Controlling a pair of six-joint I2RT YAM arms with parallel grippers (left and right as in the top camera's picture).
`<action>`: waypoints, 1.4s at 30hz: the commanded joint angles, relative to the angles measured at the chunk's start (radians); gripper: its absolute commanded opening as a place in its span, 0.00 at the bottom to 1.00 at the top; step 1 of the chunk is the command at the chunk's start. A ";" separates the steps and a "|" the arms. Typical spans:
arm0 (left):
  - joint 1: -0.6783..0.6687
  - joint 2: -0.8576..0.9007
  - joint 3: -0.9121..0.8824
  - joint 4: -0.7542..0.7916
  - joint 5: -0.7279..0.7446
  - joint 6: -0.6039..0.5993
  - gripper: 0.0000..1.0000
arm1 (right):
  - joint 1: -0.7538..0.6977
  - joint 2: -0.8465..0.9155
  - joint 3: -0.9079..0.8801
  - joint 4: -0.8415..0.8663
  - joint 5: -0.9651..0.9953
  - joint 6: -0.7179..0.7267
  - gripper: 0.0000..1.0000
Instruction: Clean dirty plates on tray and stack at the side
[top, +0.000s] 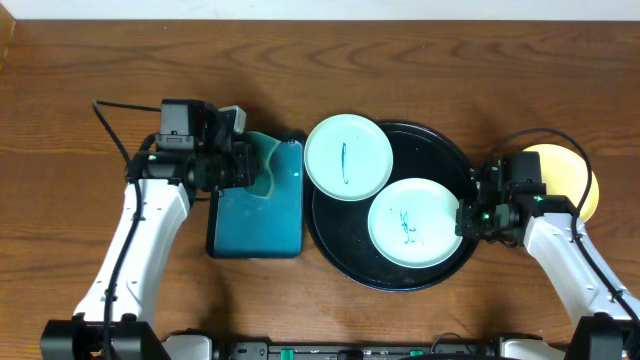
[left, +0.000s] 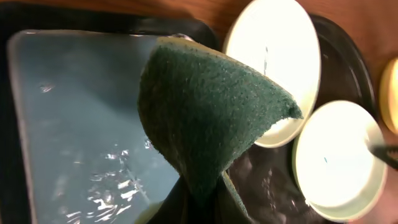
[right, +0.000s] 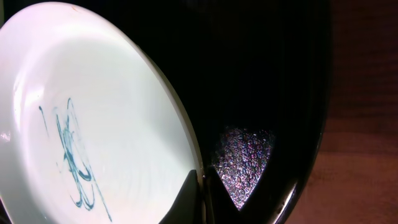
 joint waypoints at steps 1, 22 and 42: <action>0.031 -0.008 -0.009 -0.003 0.102 0.096 0.07 | 0.012 0.002 -0.003 0.003 -0.009 0.011 0.01; 0.138 -0.007 -0.133 0.055 0.283 0.125 0.07 | 0.012 0.002 -0.003 0.003 -0.009 0.011 0.01; 0.138 -0.005 -0.144 0.063 0.282 0.125 0.07 | 0.012 0.002 -0.003 0.004 -0.009 0.011 0.01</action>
